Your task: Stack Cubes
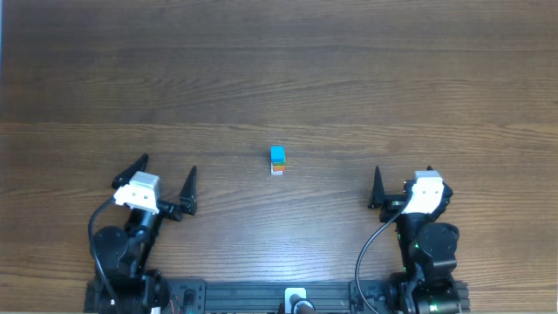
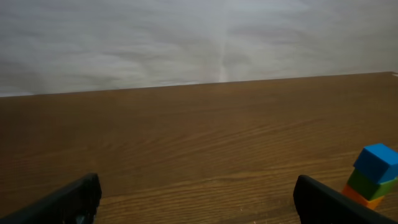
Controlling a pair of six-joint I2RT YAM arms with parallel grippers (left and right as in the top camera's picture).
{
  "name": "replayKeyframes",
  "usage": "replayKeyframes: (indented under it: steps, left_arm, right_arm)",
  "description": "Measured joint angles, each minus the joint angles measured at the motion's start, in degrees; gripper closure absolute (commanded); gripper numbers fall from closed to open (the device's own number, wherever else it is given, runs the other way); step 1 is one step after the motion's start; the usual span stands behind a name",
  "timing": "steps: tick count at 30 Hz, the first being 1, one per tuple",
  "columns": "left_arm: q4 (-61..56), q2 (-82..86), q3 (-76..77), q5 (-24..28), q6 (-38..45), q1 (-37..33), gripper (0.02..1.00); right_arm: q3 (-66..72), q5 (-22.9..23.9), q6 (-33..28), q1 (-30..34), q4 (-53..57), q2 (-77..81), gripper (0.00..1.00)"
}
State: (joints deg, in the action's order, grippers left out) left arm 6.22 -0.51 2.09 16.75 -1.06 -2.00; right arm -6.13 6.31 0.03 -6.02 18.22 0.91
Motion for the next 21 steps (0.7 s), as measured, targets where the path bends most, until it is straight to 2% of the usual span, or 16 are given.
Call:
replayKeyframes:
  steps: [4, 10, 21]
  left_arm:
    - [0.0, 0.0, 0.0, 0.0, 0.0, 0.0, 0.018]
    - [0.0, 0.0, 0.0, 0.0, 0.0, 0.0, 0.018]
    - [0.0, 0.0, 0.0, 0.0, 0.0, 0.0, 0.018]
  right_arm:
    - [0.1, 0.0, -0.1, 0.2, -0.6, 0.0, 0.007]
    - [4.2, 0.0, -0.1, 1.5, -14.0, -0.1, 0.007]
    - [5.3, -0.2, -0.1, 3.0, -14.4, -0.1, 0.007]
